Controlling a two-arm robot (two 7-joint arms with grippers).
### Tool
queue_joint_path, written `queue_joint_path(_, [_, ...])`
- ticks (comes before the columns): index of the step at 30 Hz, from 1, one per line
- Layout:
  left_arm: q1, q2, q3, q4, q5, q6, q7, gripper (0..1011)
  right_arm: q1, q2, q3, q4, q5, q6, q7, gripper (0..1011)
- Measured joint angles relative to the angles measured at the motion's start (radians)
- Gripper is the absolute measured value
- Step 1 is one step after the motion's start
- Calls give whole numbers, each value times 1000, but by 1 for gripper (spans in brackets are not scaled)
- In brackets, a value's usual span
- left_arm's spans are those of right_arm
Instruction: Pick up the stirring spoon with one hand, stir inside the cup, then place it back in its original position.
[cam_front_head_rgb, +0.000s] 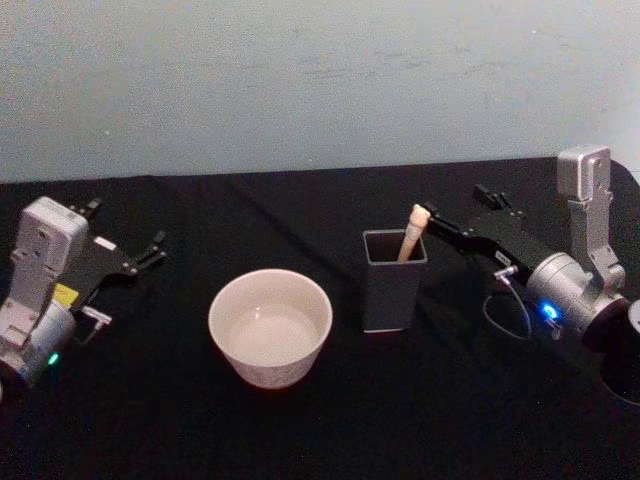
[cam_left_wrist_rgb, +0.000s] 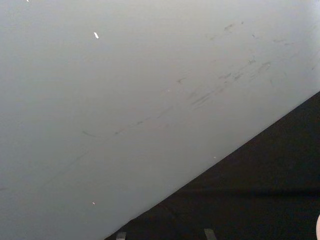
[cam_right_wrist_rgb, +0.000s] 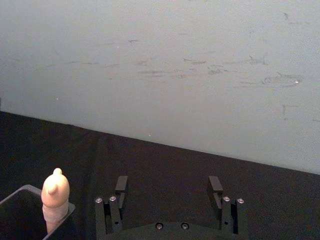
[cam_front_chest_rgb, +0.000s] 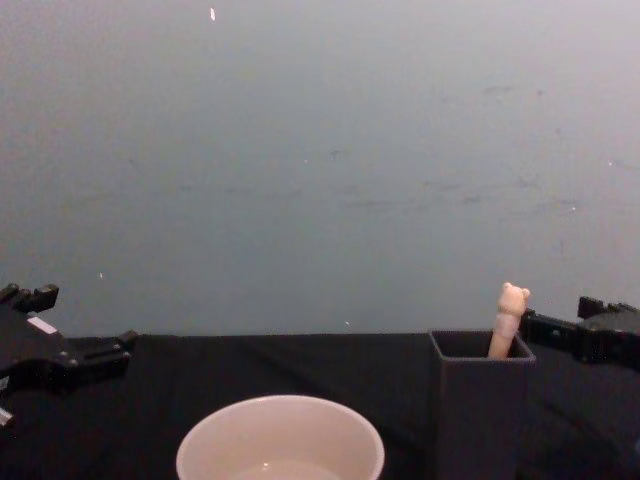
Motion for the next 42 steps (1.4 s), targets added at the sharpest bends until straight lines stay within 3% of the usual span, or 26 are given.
queue_joint_path(42, [0,0,0,0,0,0,0,1001,0,0,0,0,0,0,0,1003])
